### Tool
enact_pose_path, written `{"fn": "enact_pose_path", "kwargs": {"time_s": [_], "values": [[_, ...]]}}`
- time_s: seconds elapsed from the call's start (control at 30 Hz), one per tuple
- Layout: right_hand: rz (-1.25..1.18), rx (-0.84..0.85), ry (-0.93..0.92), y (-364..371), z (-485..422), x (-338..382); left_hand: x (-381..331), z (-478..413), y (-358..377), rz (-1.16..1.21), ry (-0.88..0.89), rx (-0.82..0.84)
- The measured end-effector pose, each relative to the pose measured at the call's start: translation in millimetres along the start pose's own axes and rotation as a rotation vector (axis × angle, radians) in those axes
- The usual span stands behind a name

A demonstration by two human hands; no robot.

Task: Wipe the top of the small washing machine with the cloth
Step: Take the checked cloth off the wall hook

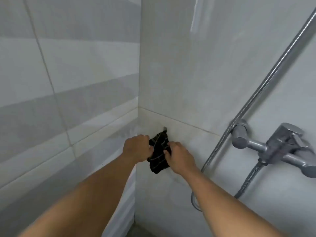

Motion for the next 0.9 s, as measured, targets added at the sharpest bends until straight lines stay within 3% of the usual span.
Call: {"fn": "enact_pose_path", "kwargs": {"time_s": [0.6,0.7,0.9], "values": [[-0.238,-0.158,0.301,33,-49,3,4,-54,36,0.206,0.084,-0.061],[-0.256,-0.109,0.340,33,-52,4,4,-52,28,0.170,0.097,-0.084],[-0.223,-0.107,0.236,14,-33,7,8,-43,-7,-0.037,0.136,-0.144]]}}
Point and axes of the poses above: each hand's wrist, its own z-axis away from the middle knuckle, its own y-axis out of the palm, x = y × z, the point moved 7 cm from there along -z, towards the middle knuckle, and after that the axes turned 12 degrees about z, right-handed, at the moved point
